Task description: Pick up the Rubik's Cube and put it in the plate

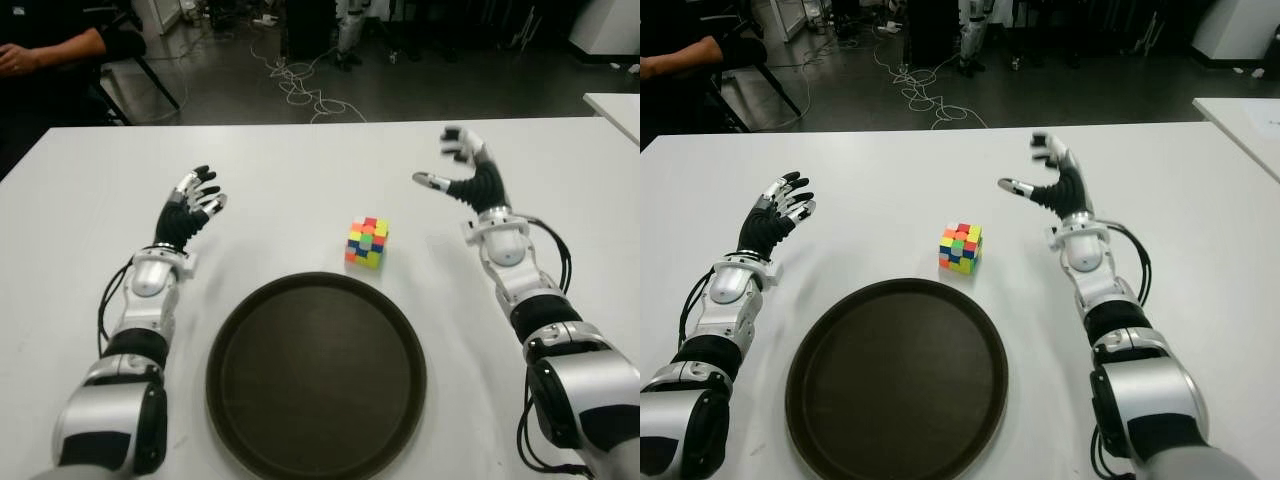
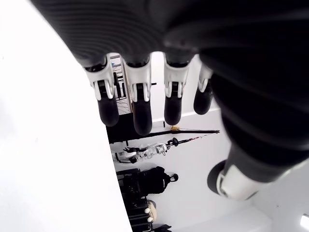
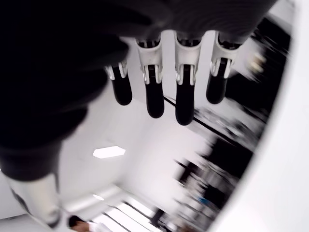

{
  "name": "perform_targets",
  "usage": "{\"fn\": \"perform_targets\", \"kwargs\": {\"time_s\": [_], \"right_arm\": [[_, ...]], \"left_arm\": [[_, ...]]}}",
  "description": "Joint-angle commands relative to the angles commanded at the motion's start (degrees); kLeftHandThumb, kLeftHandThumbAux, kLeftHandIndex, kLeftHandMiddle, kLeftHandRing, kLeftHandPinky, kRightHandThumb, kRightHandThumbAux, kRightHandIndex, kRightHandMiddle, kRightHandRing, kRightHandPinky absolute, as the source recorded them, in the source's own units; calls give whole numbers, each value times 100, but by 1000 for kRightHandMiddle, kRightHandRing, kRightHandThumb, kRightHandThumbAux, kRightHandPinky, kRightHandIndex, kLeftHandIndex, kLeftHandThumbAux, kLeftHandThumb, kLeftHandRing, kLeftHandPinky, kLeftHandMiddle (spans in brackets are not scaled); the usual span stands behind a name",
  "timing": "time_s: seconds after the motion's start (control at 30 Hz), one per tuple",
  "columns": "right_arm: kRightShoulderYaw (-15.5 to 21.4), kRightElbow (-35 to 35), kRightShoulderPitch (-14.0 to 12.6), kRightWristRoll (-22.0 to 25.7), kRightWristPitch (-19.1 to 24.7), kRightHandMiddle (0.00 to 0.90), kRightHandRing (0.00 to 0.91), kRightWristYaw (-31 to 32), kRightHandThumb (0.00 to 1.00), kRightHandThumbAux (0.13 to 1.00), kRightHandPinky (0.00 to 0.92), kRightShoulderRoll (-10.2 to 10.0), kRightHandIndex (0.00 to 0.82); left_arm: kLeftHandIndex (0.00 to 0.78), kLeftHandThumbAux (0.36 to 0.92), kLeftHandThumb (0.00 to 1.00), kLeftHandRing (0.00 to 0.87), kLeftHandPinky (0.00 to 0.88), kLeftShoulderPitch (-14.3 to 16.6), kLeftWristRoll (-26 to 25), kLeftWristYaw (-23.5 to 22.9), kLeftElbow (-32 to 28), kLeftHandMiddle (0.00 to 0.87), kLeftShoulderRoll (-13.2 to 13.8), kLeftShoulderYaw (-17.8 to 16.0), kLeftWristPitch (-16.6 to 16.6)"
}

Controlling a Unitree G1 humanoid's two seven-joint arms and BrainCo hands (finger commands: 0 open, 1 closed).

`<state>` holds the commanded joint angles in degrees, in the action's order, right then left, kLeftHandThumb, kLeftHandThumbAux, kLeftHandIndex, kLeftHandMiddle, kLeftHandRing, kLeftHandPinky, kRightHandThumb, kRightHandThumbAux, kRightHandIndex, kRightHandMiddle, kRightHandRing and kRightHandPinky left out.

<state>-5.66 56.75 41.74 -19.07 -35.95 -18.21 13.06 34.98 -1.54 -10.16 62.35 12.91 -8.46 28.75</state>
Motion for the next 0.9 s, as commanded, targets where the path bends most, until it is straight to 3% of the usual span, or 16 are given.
{"fn": "perform_targets", "kwargs": {"time_s": [0.1,0.2,0.27,0.33,0.5,0.9], "right_arm": [[-200,-171,14,-349,-27,206,215,-186,0,692,217,103,176],[-650,-579,51,-1039,62,205,222,-274,0,699,239,309,171],[-795,-715,41,-1261,121,207,227,-282,0,702,242,382,172],[-1189,-792,147,-1728,282,207,229,-76,0,709,241,475,172],[-1777,-583,356,-2296,571,199,210,204,0,714,199,442,168],[-2327,-689,425,-2509,952,167,170,1317,0,697,151,634,153]], "left_arm": [[67,698,196,132,144,14,4,-5,27,134,3,-2,-11],[71,706,210,138,157,25,-15,-18,44,142,-5,-19,4],[72,711,217,142,160,27,-19,-19,47,146,-8,-23,10],[74,712,222,146,166,32,-10,3,49,151,-10,-19,7],[78,708,226,152,175,37,4,30,82,155,-9,-18,21],[82,702,219,158,179,-3,8,56,22,159,-37,-13,56]]}}
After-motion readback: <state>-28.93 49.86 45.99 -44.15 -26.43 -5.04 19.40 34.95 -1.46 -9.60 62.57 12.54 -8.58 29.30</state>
